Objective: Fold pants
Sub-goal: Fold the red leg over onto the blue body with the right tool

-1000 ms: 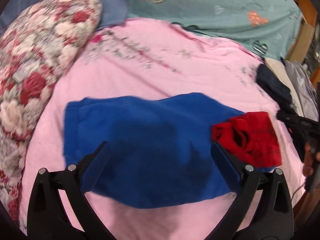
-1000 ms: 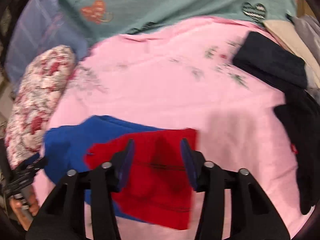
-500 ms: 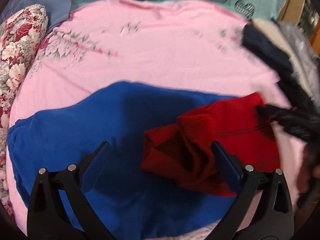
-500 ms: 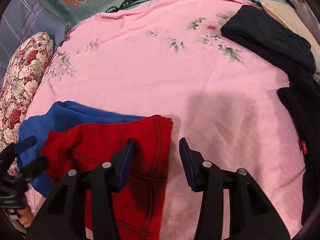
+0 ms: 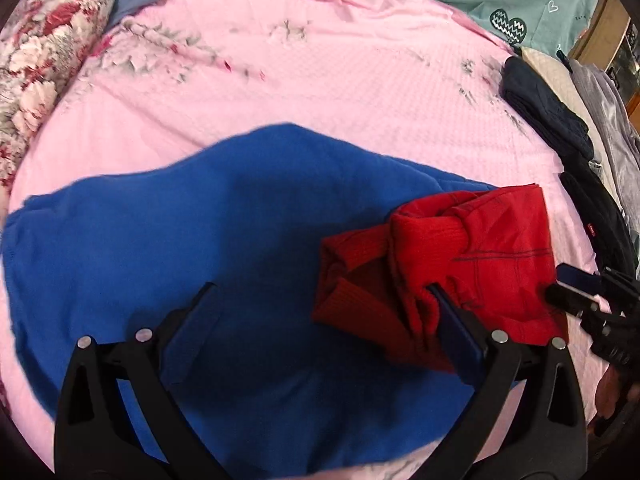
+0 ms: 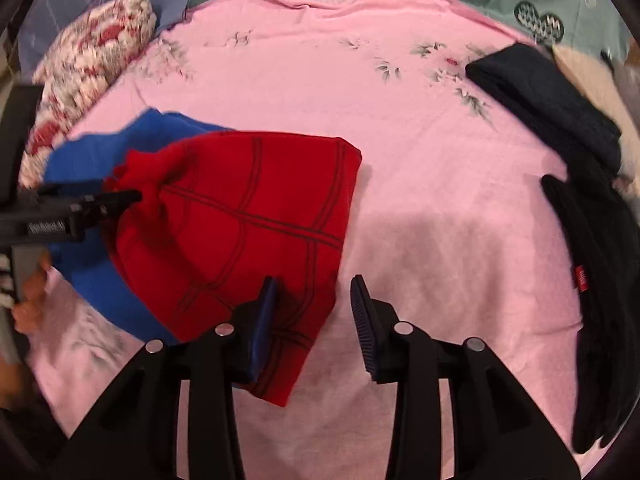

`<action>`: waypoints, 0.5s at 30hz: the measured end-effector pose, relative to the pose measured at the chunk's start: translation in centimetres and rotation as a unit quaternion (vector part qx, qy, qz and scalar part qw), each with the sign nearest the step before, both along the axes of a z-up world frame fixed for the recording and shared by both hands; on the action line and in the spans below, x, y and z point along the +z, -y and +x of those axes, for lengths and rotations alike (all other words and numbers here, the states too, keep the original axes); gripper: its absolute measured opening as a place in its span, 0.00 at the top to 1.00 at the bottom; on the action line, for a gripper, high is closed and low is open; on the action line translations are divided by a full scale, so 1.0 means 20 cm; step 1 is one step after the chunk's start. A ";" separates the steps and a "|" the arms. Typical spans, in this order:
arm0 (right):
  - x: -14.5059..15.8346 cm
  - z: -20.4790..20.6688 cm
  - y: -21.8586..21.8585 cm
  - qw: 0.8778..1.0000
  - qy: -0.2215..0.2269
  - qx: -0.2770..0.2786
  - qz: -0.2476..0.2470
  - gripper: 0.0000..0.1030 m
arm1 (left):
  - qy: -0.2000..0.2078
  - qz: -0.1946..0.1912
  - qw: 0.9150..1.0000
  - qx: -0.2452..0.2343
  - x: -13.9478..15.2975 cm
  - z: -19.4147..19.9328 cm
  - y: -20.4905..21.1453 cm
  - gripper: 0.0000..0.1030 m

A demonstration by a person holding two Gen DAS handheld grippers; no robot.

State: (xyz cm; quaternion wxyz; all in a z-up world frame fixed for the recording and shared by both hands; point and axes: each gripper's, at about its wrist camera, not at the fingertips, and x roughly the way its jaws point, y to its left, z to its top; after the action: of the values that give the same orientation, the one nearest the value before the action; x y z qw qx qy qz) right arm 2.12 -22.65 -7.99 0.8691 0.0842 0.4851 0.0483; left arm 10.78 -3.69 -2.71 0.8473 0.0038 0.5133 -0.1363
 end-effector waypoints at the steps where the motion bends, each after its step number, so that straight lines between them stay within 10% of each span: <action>1: 0.02 0.00 0.02 1.000 0.006 -0.005 0.029 0.59 | 0.016 -0.006 1.000 0.002 0.05 -0.03 -0.04 0.02; 4: 0.09 -0.01 0.08 0.997 0.029 -0.041 0.051 0.42 | 0.057 -0.030 0.997 0.039 0.16 -0.11 -0.23 0.02; 10: 0.11 0.02 0.15 0.987 0.041 -0.086 0.130 0.42 | 0.024 -0.069 0.983 0.170 0.14 -0.18 -0.66 0.02; 15: 0.14 0.04 0.04 0.992 0.051 -0.077 0.084 0.42 | 0.000 -0.103 0.972 0.212 0.09 -0.31 -0.87 0.02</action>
State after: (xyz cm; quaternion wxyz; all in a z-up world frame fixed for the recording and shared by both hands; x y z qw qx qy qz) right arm 2.99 -23.42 -5.10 0.8837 0.1917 0.4263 0.0259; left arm 4.64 13.73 -0.88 0.8529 -0.1924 0.4853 -0.0052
